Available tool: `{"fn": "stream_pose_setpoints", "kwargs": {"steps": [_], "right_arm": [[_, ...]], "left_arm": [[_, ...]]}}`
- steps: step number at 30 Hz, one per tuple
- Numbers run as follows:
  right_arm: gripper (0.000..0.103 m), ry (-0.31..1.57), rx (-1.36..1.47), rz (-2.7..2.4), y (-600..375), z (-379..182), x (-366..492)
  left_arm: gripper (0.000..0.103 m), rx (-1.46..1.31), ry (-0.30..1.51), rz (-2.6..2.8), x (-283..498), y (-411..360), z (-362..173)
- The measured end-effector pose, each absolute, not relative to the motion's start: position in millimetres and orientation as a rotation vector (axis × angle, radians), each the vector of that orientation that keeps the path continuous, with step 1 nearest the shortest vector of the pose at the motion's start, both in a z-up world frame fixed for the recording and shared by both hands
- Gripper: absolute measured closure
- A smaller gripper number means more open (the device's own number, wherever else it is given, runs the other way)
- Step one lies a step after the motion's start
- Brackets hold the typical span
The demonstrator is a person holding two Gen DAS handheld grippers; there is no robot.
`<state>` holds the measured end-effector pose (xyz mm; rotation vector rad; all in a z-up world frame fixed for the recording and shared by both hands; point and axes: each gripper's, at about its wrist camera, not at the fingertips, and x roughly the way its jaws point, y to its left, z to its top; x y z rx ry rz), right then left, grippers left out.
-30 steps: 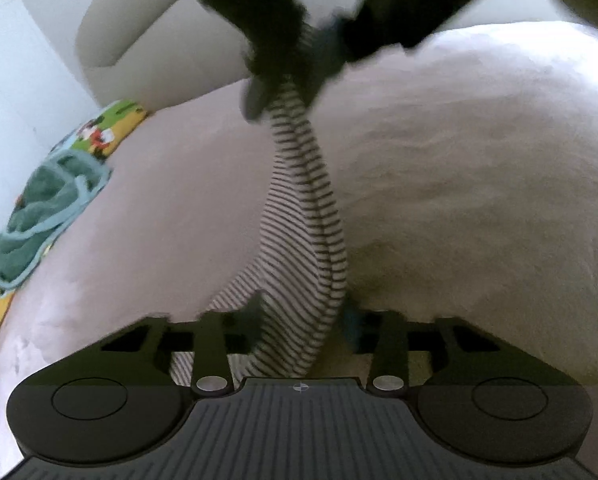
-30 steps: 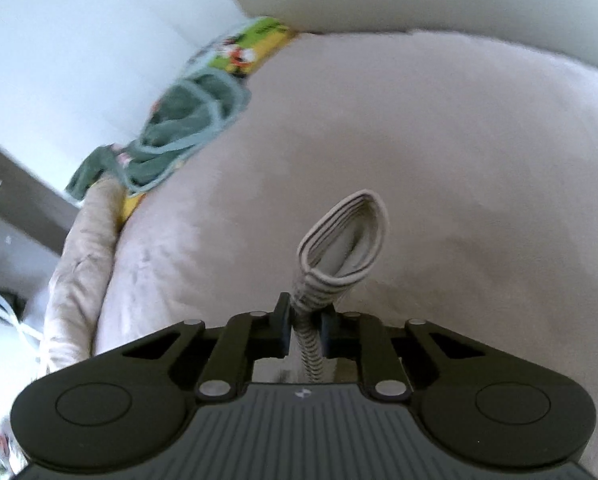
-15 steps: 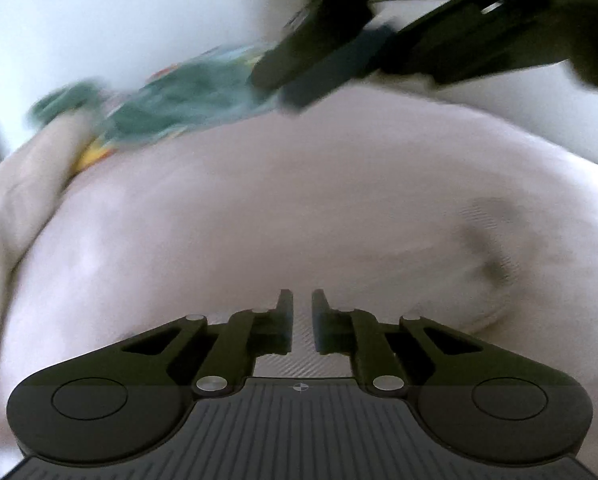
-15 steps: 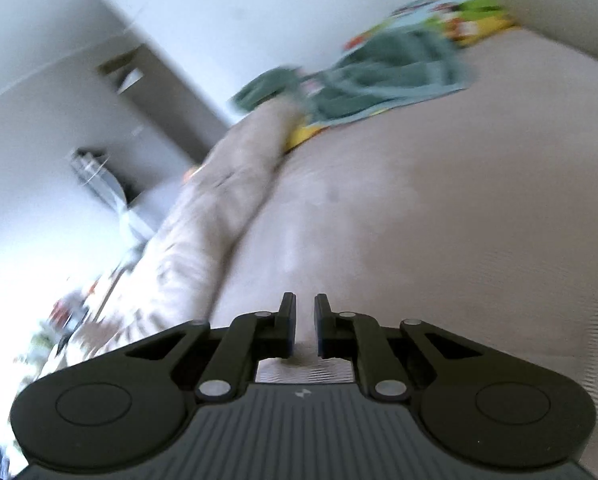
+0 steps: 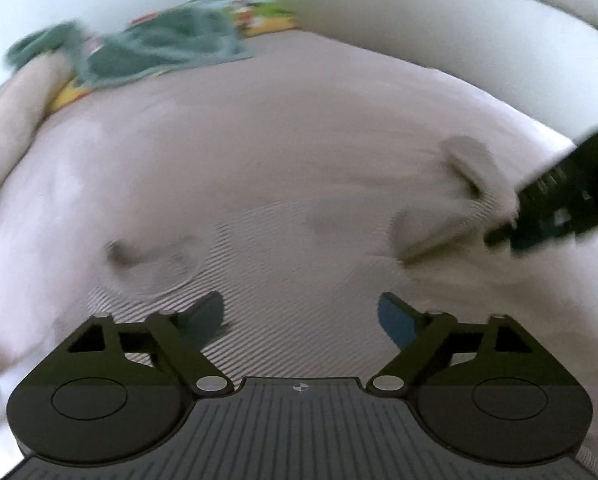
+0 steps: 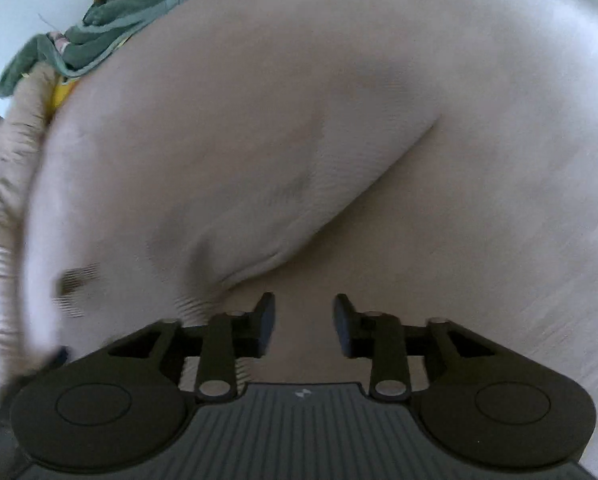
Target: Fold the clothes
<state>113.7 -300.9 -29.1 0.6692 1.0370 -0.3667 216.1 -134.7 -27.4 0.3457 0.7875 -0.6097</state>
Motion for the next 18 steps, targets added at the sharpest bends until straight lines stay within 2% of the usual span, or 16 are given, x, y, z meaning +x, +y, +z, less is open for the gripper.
{"fn": "stream_pose_setpoints", "kwargs": {"steps": [2,5,7,12,15,17,18], "right_arm": [[0.059,0.97,0.531,-0.388,-307,-17,117],[0.058,0.825,0.403,-0.371,-321,-3,138],[0.058,0.791,0.376,-0.372,-338,-11,161],[0.058,0.988,0.421,-0.292,-382,-60,203],[0.058,0.961,0.423,-0.245,-397,-58,184],[0.062,0.956,0.434,-0.263,-406,-54,165],[0.063,0.957,0.455,-0.282,-411,-53,154]], "left_arm": [[0.013,0.396,0.778,-0.66,211,-159,-37],[0.014,0.422,0.779,-0.73,209,-192,-48],[0.014,0.44,0.762,-0.777,211,-219,-51],[0.013,0.611,0.647,-0.877,203,-283,-66],[0.014,0.735,0.618,-0.891,205,-316,-91],[0.018,0.78,0.616,-0.873,210,-328,-103],[0.026,0.797,0.613,-0.861,213,-334,-108]]}}
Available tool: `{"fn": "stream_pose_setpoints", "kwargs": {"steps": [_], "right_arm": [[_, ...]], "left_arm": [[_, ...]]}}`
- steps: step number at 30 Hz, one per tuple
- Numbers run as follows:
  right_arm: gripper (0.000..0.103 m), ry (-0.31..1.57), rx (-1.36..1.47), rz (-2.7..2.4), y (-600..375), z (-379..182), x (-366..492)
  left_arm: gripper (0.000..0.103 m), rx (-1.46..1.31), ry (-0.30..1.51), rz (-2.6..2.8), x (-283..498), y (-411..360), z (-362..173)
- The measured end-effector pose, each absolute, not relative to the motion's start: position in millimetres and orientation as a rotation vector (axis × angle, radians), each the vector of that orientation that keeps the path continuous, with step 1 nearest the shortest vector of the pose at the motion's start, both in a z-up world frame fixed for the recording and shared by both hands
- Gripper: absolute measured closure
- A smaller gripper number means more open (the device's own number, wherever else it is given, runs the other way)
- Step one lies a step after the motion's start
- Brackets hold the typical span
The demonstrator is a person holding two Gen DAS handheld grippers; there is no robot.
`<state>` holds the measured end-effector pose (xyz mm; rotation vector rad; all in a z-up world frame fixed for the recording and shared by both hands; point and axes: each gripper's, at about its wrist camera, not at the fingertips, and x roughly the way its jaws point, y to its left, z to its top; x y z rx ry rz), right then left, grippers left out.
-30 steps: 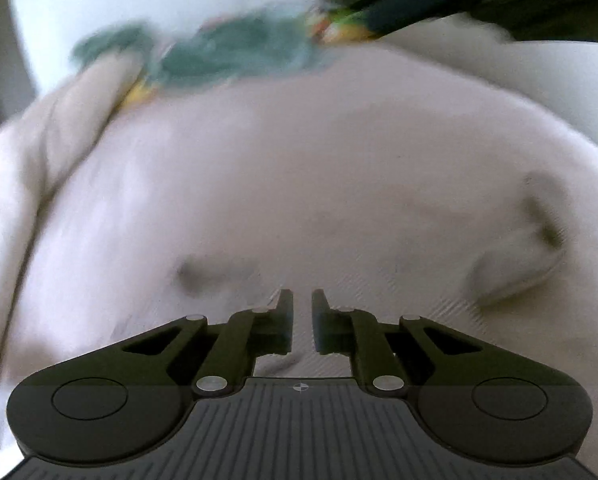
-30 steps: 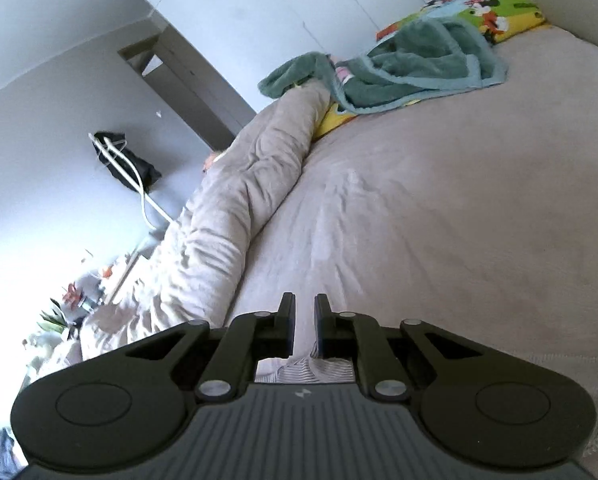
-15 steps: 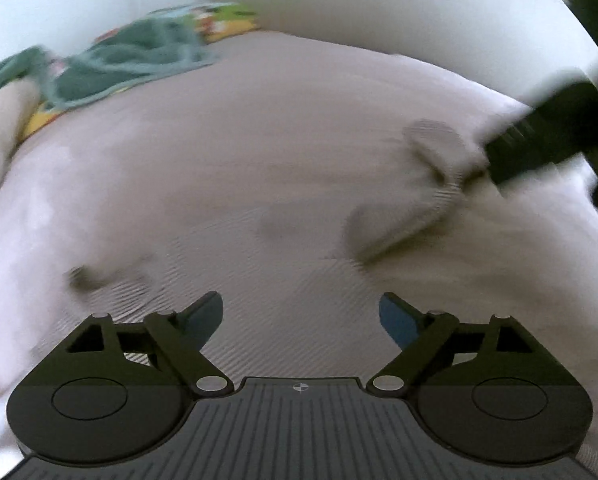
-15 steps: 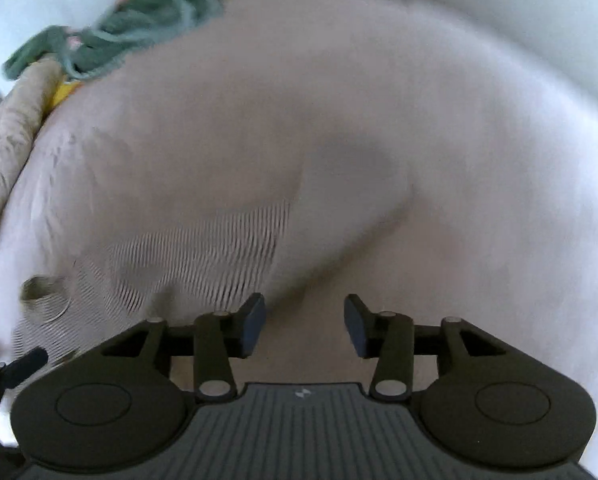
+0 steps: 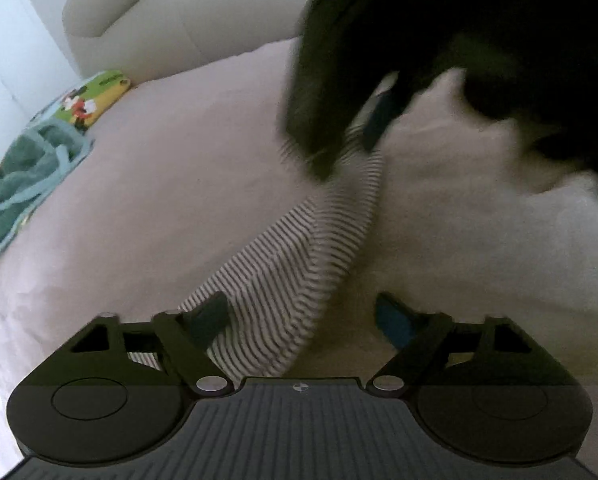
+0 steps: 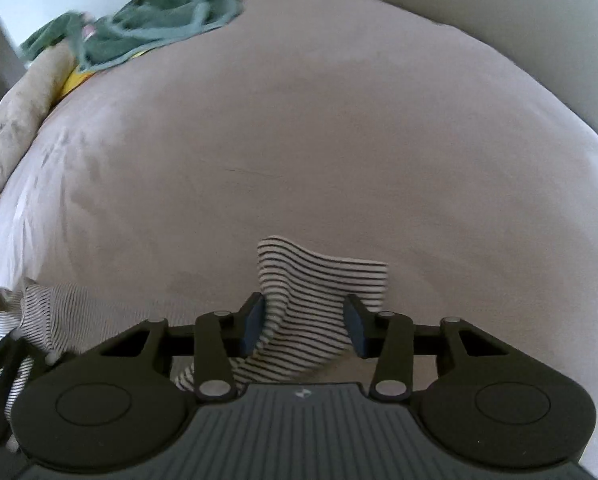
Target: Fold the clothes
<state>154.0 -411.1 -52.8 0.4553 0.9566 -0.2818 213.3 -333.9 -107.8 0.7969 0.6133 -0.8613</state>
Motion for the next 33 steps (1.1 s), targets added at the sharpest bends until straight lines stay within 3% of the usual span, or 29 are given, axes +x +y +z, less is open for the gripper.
{"fn": "stream_pose_setpoints", "kwargs": {"steps": [1,6,8,10,12,13,15,16,18,19,26,29,32,33], "right_arm": [[0.064,0.963,0.487,-0.293,-414,-54,143],[0.061,0.994,0.672,-0.346,-427,-59,99],[0.036,0.963,0.808,-0.361,-434,-67,96],[0.026,0.927,0.944,-0.376,-442,-74,93],[0.026,0.907,1.033,-0.403,-446,-86,96],[0.029,0.907,1.05,-0.425,-447,-94,100],[0.048,0.883,1.028,-0.444,-444,-94,104],[0.067,0.874,0.996,-0.419,-440,-89,108],[0.08,0.834,0.917,-0.297,-426,-61,114],[0.084,0.812,0.877,-0.235,-419,-47,117],[0.086,0.69,0.691,0.189,-338,44,167],[0.086,0.688,0.668,0.396,-275,67,201],[0.082,0.756,0.62,0.57,-198,67,250],[0.081,0.789,0.605,0.62,-175,65,260]], "left_arm": [[0.037,0.796,0.612,-0.851,215,-336,-108],[0.053,0.8,0.623,-0.892,212,-344,-109],[0.058,0.832,0.599,-0.905,203,-346,-114],[0.059,0.852,0.583,-0.903,197,-346,-118],[0.058,0.828,0.597,-0.881,198,-349,-120],[0.056,0.813,0.608,-0.869,199,-350,-120],[0.06,0.775,0.622,-0.856,203,-347,-116],[0.068,0.751,0.625,-0.848,205,-342,-110],[0.086,0.701,0.633,-0.833,209,-333,-100],[0.088,0.677,0.637,-0.826,210,-328,-95],[0.09,0.297,0.684,-0.643,240,-234,-28],[0.085,0.176,0.717,-0.532,251,-183,-15],[0.069,0.134,0.759,-0.429,252,-136,-22],[0.055,0.104,0.786,-0.406,253,-121,-27]]}}
